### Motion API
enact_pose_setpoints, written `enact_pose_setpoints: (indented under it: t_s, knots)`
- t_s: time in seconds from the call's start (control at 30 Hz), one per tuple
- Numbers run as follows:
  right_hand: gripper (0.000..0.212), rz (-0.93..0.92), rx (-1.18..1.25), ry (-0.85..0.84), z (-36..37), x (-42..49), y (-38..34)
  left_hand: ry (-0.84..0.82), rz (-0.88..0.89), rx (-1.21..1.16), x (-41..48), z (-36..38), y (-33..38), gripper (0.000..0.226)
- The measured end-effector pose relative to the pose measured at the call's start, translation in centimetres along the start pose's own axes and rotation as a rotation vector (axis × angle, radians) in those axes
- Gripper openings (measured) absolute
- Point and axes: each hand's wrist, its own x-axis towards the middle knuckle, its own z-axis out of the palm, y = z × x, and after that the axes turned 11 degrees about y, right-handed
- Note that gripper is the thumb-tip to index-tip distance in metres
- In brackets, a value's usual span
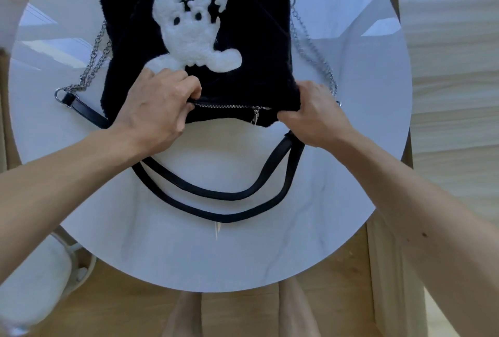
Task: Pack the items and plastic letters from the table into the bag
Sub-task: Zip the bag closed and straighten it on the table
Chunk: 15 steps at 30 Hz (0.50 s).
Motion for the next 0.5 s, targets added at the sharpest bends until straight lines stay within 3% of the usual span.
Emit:
enact_pose_setpoints:
  t_s: [0.1,0.2,0.4,0.5]
  knots:
    - [0.024,0.163,0.271,-0.124,-0.3,0.1,0.4,-0.011,-0.041,0.005,0.0,0.0,0.4,0.014]
    - [0.027,0.157,0.46,-0.206,-0.5,-0.2,0.2,-0.032,-0.053,0.027,0.1,-0.3,0.6,0.013]
    - [0.022,0.208,0.468,0.035,1.5,-0.4,0.3,0.07,-0.079,-0.087,0.7,-0.7,4.6,0.014]
    - [0.021,0.261,0.541,0.017,2.1,-0.4,0.3,0.022,-0.334,-0.188,0.6,0.5,9.0,0.024]
